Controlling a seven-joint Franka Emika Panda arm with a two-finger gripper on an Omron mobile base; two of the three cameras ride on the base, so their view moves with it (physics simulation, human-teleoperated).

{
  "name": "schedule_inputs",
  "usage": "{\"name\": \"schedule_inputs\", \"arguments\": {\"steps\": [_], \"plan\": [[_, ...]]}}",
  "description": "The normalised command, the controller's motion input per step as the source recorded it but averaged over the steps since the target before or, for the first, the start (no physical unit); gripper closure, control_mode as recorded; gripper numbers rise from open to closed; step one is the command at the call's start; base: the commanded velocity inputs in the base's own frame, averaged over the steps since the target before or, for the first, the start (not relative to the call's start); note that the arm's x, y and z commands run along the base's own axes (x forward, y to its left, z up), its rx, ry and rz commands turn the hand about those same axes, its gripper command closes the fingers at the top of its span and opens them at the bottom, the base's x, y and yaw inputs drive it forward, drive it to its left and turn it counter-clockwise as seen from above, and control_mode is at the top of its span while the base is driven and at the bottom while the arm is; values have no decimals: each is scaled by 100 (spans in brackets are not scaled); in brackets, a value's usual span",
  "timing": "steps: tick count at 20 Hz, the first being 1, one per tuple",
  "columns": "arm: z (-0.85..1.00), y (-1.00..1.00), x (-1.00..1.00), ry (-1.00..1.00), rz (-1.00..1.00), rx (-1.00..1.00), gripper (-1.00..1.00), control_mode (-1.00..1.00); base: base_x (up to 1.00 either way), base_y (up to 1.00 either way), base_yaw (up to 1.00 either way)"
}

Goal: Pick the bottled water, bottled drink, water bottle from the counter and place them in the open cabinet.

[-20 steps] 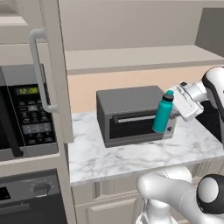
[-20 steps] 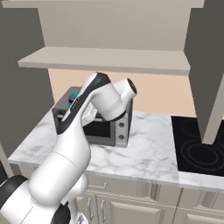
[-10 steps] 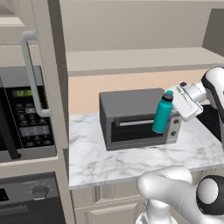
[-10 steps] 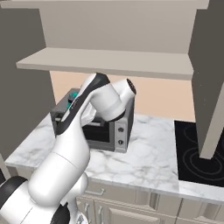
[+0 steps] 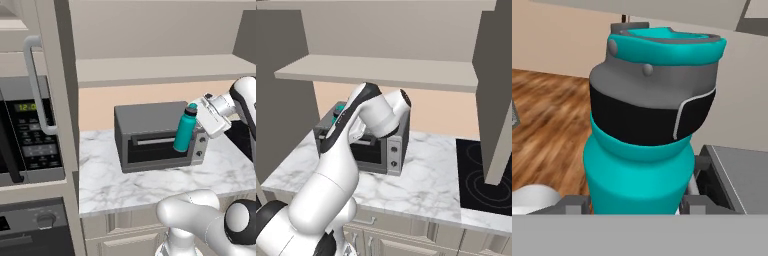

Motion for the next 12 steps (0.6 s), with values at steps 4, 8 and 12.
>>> {"name": "schedule_inputs", "arguments": {"steps": [4,8,12], "plan": [[9,0,-5,-1,-2,-1,100,-100,-8,0,-1],[42,0,-19,-1,-16,-5,100,-100,0,0,0],[44,-1,-15,0,-18,-4,100,-100,0,0,0]]}}
